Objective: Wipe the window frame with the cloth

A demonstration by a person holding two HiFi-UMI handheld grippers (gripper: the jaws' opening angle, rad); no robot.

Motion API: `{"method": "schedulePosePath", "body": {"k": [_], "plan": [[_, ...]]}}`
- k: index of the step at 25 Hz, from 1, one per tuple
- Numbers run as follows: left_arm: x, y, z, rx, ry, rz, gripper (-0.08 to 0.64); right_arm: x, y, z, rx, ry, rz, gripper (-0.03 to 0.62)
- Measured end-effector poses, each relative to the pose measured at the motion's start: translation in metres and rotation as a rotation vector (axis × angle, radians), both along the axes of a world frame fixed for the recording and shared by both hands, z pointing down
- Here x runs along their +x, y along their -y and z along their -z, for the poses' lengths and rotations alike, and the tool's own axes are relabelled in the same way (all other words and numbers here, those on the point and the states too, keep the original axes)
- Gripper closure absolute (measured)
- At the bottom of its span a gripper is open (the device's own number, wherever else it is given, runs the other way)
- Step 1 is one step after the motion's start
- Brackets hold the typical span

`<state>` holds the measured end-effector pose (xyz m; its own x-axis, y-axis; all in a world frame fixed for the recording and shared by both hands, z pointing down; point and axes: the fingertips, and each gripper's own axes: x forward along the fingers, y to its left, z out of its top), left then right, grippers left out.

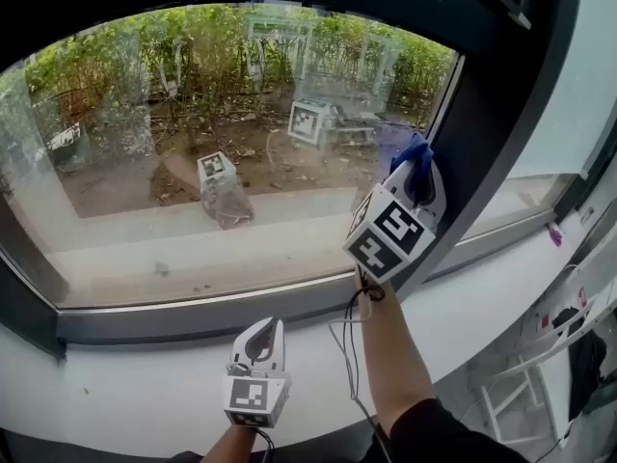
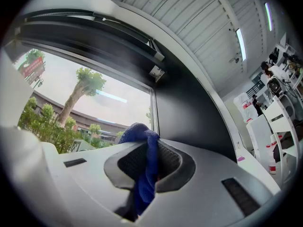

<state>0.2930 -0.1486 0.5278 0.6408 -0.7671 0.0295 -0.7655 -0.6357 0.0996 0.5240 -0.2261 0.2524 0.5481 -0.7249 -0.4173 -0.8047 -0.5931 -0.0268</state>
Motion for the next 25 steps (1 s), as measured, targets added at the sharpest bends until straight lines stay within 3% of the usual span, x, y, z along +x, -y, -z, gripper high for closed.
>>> {"method": "schedulePosePath", "body": {"k": [25], "plan": [[0.002, -0.003, 0.002, -0.012, -0.015, -0.014, 0.555, 0.001, -0.001, 0.055, 0.069, -0.015, 0.017, 0.571]]}}
